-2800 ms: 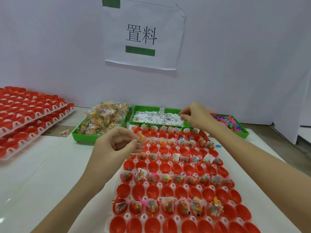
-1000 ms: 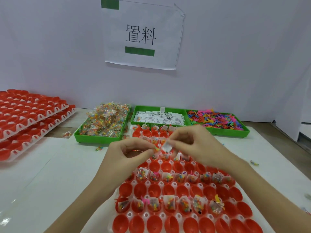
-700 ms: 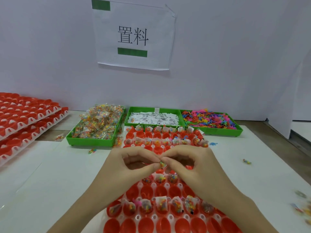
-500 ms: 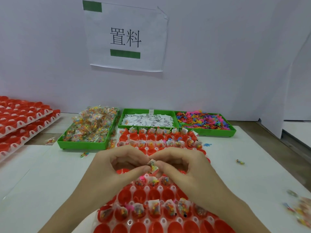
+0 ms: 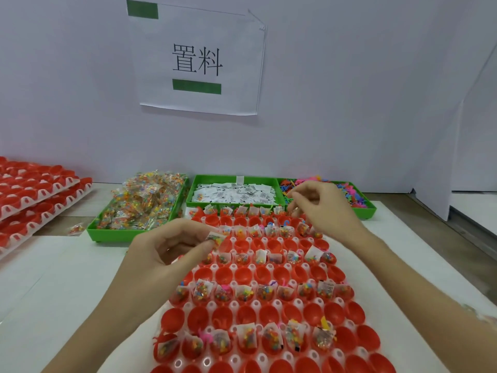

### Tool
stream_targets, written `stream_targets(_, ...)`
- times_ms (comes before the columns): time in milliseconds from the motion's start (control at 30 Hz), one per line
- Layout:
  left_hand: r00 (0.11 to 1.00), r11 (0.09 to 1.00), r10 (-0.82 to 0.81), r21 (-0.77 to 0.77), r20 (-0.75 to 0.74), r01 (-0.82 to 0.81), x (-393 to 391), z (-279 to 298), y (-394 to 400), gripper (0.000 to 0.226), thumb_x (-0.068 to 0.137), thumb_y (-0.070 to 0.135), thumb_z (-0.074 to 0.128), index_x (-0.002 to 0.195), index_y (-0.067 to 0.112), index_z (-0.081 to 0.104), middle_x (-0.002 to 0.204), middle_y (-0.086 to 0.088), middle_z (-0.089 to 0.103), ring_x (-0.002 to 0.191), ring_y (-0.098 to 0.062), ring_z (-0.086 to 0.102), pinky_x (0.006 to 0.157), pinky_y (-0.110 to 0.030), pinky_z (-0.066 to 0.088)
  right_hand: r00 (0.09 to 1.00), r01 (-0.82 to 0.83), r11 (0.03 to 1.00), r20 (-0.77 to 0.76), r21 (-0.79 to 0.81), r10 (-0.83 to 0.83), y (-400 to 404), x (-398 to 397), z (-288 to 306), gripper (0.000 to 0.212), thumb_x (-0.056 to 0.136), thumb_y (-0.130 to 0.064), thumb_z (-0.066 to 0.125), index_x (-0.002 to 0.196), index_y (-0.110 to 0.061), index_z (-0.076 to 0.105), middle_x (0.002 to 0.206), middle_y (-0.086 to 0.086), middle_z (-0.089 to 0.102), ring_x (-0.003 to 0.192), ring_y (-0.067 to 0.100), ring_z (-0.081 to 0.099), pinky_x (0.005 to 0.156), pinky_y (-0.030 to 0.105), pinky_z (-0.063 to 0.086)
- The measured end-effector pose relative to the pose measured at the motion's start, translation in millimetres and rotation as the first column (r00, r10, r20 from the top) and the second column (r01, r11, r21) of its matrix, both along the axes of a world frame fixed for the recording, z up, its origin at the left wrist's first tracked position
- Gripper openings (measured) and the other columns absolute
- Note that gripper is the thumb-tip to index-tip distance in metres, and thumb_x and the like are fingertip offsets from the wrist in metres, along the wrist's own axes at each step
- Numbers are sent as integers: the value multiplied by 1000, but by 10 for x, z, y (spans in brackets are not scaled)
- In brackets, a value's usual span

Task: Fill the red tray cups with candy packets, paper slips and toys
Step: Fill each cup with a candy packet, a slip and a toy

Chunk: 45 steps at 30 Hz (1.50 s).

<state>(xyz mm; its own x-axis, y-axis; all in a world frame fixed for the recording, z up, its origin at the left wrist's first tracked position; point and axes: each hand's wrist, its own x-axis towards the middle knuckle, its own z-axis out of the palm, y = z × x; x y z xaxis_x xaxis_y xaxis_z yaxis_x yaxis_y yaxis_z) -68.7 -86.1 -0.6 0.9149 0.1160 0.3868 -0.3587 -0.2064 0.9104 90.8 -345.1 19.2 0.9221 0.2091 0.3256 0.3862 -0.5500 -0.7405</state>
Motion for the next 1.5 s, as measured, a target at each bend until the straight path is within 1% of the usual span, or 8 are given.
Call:
stream_targets(133, 998, 998, 58, -17, -32, -58, 53, -57, 56, 15, 76, 23, 79, 90, 24, 80, 85, -5, 77, 79, -17, 73, 77, -19, 58, 986, 163, 943, 28, -289, -161, -129, 819, -118, 19, 103, -9, 55, 104, -11, 74, 96, 7, 75, 75, 19, 70, 73, 33, 59)
stream_targets(233, 996, 997, 79, -11, -53, -79, 86, -101, 83, 15, 75, 23, 80, 90, 23, 80, 84, -5, 77, 78, -17, 72, 75, -18, 57, 988, 155, 863, 67, -481, -140, -177, 1205, -237, 26, 101, -2, 56, 105, -14, 78, 116, 11, 73, 59, 11, 57, 58, 22, 48)
stream_targets(367, 993, 995, 99, -12, -60, -99, 108, -124, 92, 15, 74, 21, 80, 89, 22, 80, 83, -6, 77, 76, -17, 73, 75, -18, 58, 992, 123, 805, 99, -581, -81, -130, 1411, -369, 25, 97, -1, 61, 103, -16, 81, 120, 6, 74, 94, 21, 70, 100, 38, 52)
stream_targets(600, 992, 995, 98, -16, -75, -99, 93, -89, 97, 13, 75, 18, 80, 87, 21, 81, 83, -7, 77, 77, -20, 73, 75, -20, 59, 984, 175, 729, 147, -662, -102, -9, 1525, -357, 13, 89, -12, 77, 100, -5, 77, 104, 14, 76, 99, 29, 70, 92, 42, 56)
stream_targets(867, 992, 995, 95, -4, -79, -96, 92, -76, 107, 11, 75, 19, 79, 85, 23, 81, 83, -4, 78, 78, -17, 73, 76, -21, 59, 962, 248, 606, 265, -756, -63, 65, 1514, -327, 6, 91, 3, 61, 89, 4, 66, 97, 22, 68, 93, 37, 67, 81, 45, 56)
stream_targets(1033, 992, 995, 91, -20, -82, -93, 94, -89, 90, 13, 73, 21, 80, 85, 25, 80, 82, -3, 78, 76, -15, 74, 74, -16, 58, 944, 293, 786, 296, -544, -148, -42, 1484, -331, 17, 97, -7, 59, 92, 3, 73, 93, 18, 72, 84, 29, 65, 77, 37, 53)
stream_targets(1233, 996, 998, 17, -65, -93, -23, 35, -49, 10, 14, 73, 24, 82, 86, 25, 81, 81, -6, 78, 76, -20, 76, 72, -18, 58, 984, 170, 985, 53, -20, -168, -181, 885, -125, 6, 96, -18, 68, 94, -13, 71, 82, -4, 72, 74, 8, 66, 65, 15, 47)
stream_targets(1500, 971, 974, -214, -100, -110, 203, -171, 7, -336, 13, 80, 18, 84, 91, 13, 79, 81, -14, 77, 76, -25, 76, 74, -22, 59, 893, -156, 859, -301, 488, 334, -92, -934, -21, 24, 90, -39, 72, 95, -17, 79, 93, 10, 76, 76, 15, 67, 67, 23, 57)
